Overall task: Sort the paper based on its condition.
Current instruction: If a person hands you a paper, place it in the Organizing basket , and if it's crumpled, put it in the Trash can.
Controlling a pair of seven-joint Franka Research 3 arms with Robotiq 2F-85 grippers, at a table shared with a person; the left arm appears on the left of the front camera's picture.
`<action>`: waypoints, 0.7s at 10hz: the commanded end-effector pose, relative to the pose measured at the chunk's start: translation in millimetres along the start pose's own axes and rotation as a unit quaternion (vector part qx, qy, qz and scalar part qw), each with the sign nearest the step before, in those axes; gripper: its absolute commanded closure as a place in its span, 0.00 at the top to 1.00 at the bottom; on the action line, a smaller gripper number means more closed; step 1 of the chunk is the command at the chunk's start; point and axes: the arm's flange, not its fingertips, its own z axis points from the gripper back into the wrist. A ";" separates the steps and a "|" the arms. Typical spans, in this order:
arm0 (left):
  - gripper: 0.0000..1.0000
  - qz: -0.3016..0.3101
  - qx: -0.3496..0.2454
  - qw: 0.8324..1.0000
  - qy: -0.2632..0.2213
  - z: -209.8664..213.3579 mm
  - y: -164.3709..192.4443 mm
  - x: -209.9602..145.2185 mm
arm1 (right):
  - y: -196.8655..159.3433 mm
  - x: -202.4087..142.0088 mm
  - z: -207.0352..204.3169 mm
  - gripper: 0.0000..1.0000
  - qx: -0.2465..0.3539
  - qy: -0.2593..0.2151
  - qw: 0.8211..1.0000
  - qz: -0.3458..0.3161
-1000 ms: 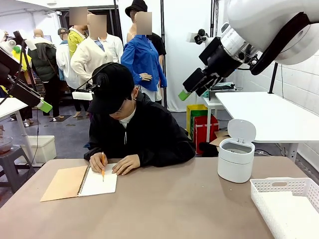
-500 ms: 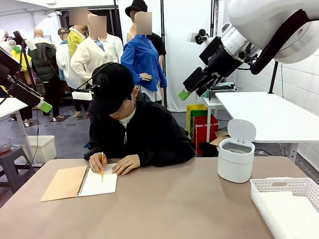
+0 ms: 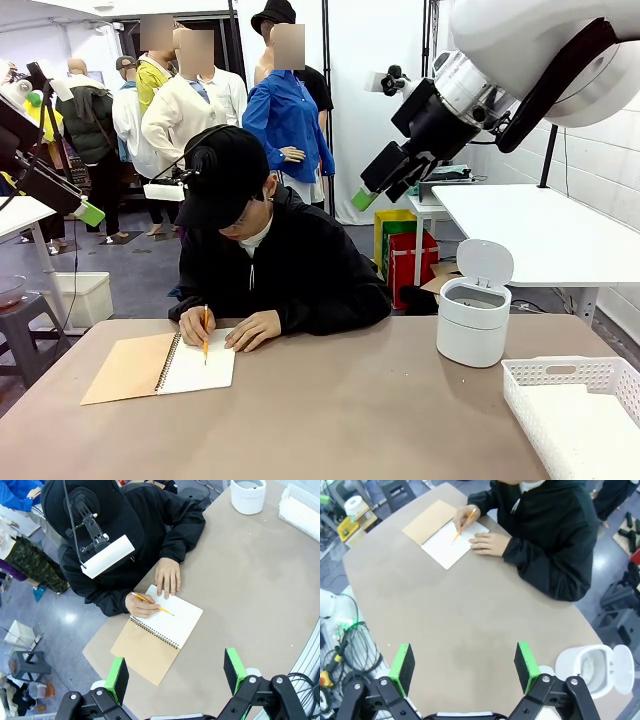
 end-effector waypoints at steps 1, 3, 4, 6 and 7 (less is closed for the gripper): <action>1.00 0.000 0.000 1.000 0.000 0.2 0.1 0.0 | 8.4 -4.4 -1.0 1.00 -0.003 0.005 1.000 0.023; 1.00 0.000 0.000 1.000 0.000 0.2 0.1 0.0 | 17.6 -1.9 -3.0 1.00 -0.011 -0.007 1.000 0.027; 1.00 0.000 0.000 1.000 0.000 0.2 0.1 0.0 | 21.3 -1.1 -3.8 1.00 -0.013 -0.013 0.999 0.028; 1.00 0.000 0.000 1.000 0.000 0.2 0.1 0.0 | 26.0 0.1 -2.9 1.00 -0.016 -0.020 0.999 0.027; 1.00 0.000 0.000 1.000 0.000 0.2 0.1 0.0 | 25.9 -0.7 -3.1 1.00 -0.017 -0.023 0.999 0.028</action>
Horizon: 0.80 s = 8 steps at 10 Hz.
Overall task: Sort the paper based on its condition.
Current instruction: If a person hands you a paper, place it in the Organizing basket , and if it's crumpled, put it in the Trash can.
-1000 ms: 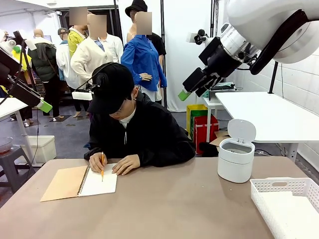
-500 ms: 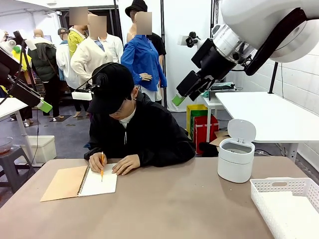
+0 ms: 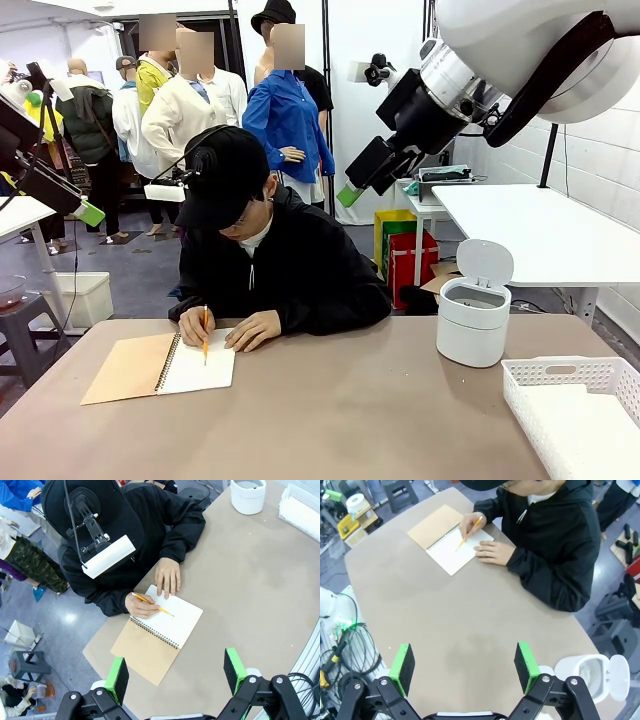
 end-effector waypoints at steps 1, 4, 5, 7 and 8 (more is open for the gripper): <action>1.00 0.000 0.000 1.000 0.000 0.2 0.1 0.0 | 2.6 -9.3 -5.3 1.00 -0.009 -0.011 1.000 0.002; 1.00 0.000 0.000 1.000 0.000 0.2 0.1 0.0 | 2.2 -8.7 -4.9 1.00 -0.012 -0.022 1.000 0.001; 1.00 0.000 0.000 1.000 0.000 0.2 0.1 0.0 | 2.9 -8.0 -4.8 1.00 -0.013 -0.031 0.999 0.002; 1.00 0.000 0.000 1.000 0.000 0.2 0.1 0.0 | 5.1 -4.3 -1.6 1.00 -0.006 -0.052 0.999 0.008; 1.00 0.000 0.000 1.000 0.000 0.2 0.1 0.0 | 5.6 -2.7 -0.1 1.00 -0.004 -0.059 0.998 0.009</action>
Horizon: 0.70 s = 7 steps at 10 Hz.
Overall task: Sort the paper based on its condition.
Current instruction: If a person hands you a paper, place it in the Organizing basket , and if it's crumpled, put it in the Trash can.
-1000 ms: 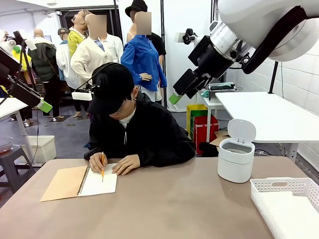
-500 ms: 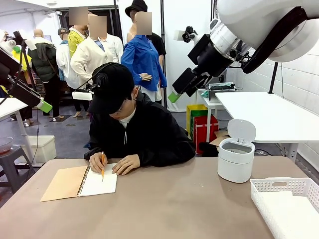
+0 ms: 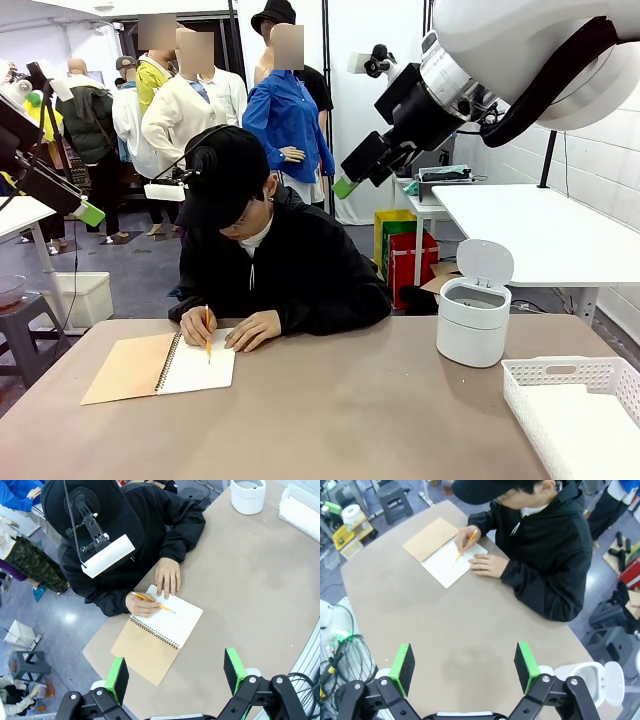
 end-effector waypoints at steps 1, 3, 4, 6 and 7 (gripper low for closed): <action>1.00 0.000 0.000 1.000 0.000 0.2 0.1 0.0 | 1.9 -5.6 -2.6 1.00 0.012 -0.030 0.999 0.005; 1.00 0.000 0.000 1.000 0.000 0.2 0.1 0.0 | 1.8 -4.8 -2.3 1.00 0.018 -0.032 0.999 0.004; 1.00 0.000 0.000 1.000 0.000 0.2 0.1 0.0 | 0.9 -4.0 -1.6 1.00 0.031 -0.036 0.999 0.008; 1.00 0.000 0.000 1.000 0.000 0.2 0.1 0.0 | 4.7 3.6 1.4 1.00 0.009 -0.016 1.000 -0.002; 1.00 0.000 0.000 1.000 0.000 0.2 0.1 0.0 | 4.7 3.6 1.4 1.00 0.009 -0.016 1.000 -0.002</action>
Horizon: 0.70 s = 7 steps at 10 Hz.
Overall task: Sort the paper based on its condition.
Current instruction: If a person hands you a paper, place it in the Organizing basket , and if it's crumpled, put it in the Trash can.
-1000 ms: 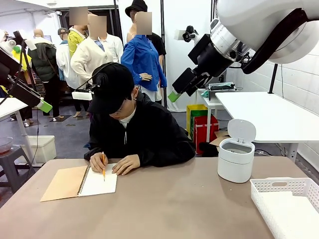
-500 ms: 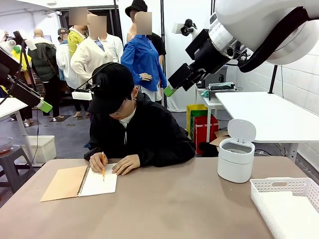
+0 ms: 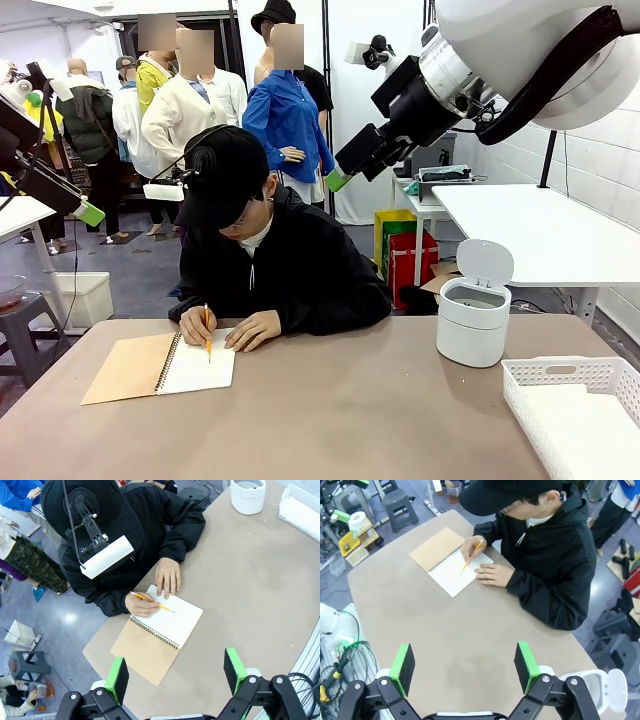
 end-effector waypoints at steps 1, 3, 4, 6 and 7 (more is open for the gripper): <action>1.00 0.000 0.000 1.000 0.000 0.2 0.1 0.0 | 0.6 -0.1 -0.6 1.00 -0.004 0.003 1.000 -0.001; 1.00 0.000 0.000 1.000 0.000 0.2 0.1 0.0 | 0.6 -0.1 -0.6 1.00 -0.004 0.003 1.000 -0.001; 1.00 0.000 0.000 1.000 0.000 0.2 0.1 0.0 | 0.6 -0.1 -0.6 1.00 -0.004 0.003 1.000 -0.001; 1.00 0.000 0.000 1.000 0.000 0.2 0.1 0.0 | 0.6 -0.1 -0.6 1.00 -0.004 0.003 1.000 -0.001; 1.00 0.000 0.000 1.000 0.000 0.2 0.1 0.0 | 0.6 -0.1 -0.6 1.00 -0.004 0.003 1.000 -0.001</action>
